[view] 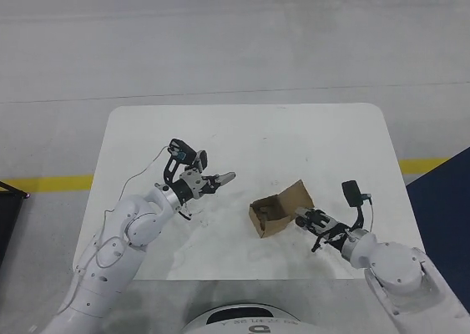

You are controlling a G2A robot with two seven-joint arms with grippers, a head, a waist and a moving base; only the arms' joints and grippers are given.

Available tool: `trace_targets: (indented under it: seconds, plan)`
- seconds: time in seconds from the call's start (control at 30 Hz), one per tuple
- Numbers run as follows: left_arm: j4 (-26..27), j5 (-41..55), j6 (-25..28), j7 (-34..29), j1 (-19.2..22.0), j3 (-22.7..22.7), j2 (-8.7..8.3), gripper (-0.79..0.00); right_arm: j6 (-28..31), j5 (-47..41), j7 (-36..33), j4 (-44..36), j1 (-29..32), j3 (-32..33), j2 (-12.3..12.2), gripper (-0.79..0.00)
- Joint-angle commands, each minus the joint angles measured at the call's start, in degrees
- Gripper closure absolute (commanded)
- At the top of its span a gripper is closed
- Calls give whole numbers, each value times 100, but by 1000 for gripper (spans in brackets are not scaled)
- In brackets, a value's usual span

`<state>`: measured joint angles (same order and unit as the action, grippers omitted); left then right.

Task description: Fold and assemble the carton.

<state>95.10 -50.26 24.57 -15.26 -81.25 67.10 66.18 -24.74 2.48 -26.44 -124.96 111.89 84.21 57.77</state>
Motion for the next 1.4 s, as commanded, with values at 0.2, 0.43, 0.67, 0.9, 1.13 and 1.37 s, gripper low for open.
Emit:
trace_targets:
  seconds: [0.2, 0.43, 0.67, 0.9, 1.13, 1.37]
  plan:
    - [131, 52, -48, -33, -129, 88, -22, -785, 737, 859, 56, 241, -633, -571, 19, 0]
    - [179, 143, -52, -33, -181, 138, -31, -785, 1062, 1261, -456, 793, -1613, -975, 49, 0]
    - [273, 157, -93, 33, -319, 238, -51, -785, 1197, 1611, -682, 1812, -2954, -1742, 192, -77]
    - [414, 213, -209, 132, -629, 574, -104, -785, 1773, 1324, -567, 2056, -3423, -1919, 289, 0]
    - [502, 341, -305, 161, -795, 765, -127, -785, 2311, 1226, -435, 2007, -3318, -1625, 266, 0]
    - [521, 323, -371, 162, -849, 903, -146, -785, 1590, 815, -836, 1569, -3071, -1735, 288, -514]
